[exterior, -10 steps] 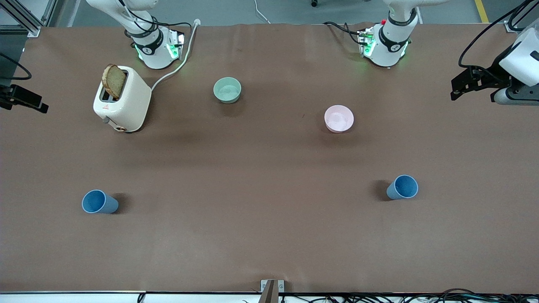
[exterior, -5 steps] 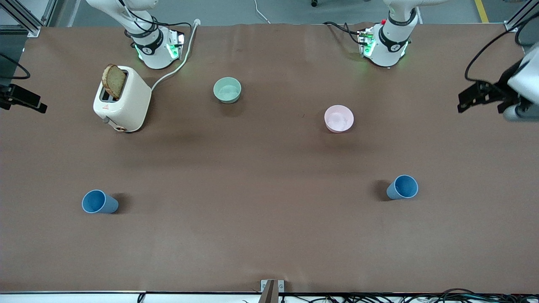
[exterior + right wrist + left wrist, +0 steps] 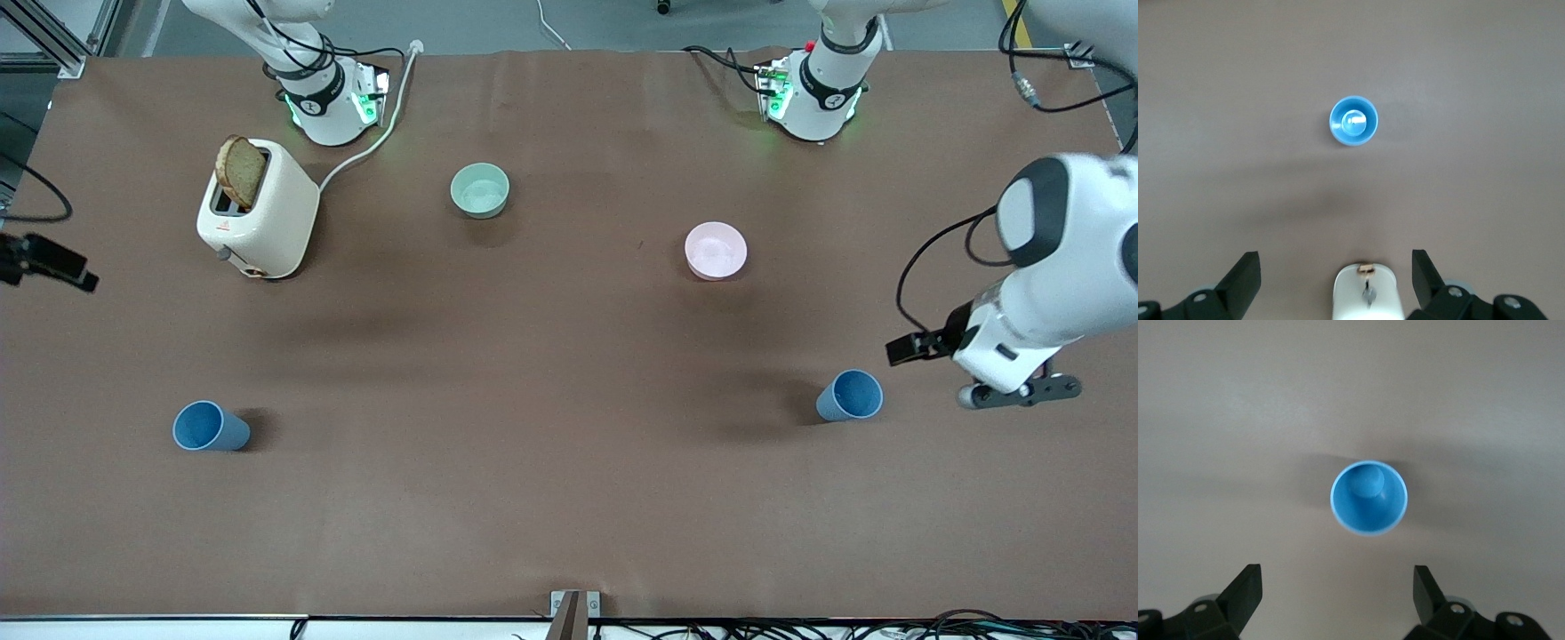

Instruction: Stack blue cups with both arms

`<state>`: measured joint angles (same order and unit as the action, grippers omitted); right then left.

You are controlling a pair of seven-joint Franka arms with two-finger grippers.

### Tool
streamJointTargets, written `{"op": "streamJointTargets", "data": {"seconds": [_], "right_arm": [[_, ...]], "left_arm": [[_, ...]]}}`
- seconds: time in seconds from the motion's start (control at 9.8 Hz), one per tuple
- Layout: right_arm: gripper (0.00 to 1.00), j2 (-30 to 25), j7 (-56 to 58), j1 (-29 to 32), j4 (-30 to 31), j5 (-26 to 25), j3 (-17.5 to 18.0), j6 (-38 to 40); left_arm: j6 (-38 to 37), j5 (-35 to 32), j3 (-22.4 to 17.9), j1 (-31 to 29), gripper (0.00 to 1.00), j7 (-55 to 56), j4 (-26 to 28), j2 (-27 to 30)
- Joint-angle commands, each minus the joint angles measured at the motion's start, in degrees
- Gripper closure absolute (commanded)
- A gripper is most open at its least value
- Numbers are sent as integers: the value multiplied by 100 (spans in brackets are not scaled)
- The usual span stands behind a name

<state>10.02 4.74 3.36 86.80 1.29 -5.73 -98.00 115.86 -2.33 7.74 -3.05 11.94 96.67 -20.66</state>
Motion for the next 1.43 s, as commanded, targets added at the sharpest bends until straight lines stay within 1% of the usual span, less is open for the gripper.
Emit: {"op": "streamJointTargets", "data": {"seconds": [0.0, 0.1, 0.2, 0.41, 0.51, 0.61, 0.71, 0.82, 0.92, 1.02, 1.12, 1.22, 1.33], "right_arm": [[0, 805, 317, 252, -67, 90, 37, -586], [0, 1139, 317, 262, -32, 91, 37, -928], [0, 1395, 317, 271, 116, 91, 37, -1419], [0, 1721, 317, 323, 381, 108, 63, -2177], [0, 1931, 317, 323, 381, 117, 72, -2406], [0, 2203, 325, 323, 399, 117, 80, -2739], [0, 2406, 325, 315, 399, 117, 98, -2890], [0, 2477, 317, 315, 390, 126, 115, -2909], [0, 2635, 325, 349, 390, 213, 203, -2988], [4, 2689, 325, 358, 390, 353, 230, -3084], [17, 2759, 343, 367, 381, 354, 230, -3103], [31, 2768, 369, 359, 373, 354, 230, -3111], [44, 2820, 430, 376, 373, 354, 221, -3146]], "left_arm": [[751, -101, -1, -3, 0, 394, 37, -664], [911, -101, -1, -3, 0, 571, 54, -833], [912, -101, 8, 15, 0, 590, 89, -921], [921, -110, -1, -81, 5, 590, 247, -1010], [921, -110, 8, -203, 8, 582, 334, -1001], [921, -110, 8, -205, 13, 581, 431, -984], [930, -119, 8, -205, 21, 573, 449, -1010], [974, -110, 34, -205, 31, 581, 458, -1028], [991, -93, 61, -187, 42, 590, 458, -1028], [1009, -75, 61, -205, 55, 599, 537, -1002], [1018, -75, 61, -266, 68, 590, 564, -1019], [1044, -23, 61, -275, 77, 590, 581, -1028], [1097, -22, 70, -240, 86, 590, 721, -975]]}}
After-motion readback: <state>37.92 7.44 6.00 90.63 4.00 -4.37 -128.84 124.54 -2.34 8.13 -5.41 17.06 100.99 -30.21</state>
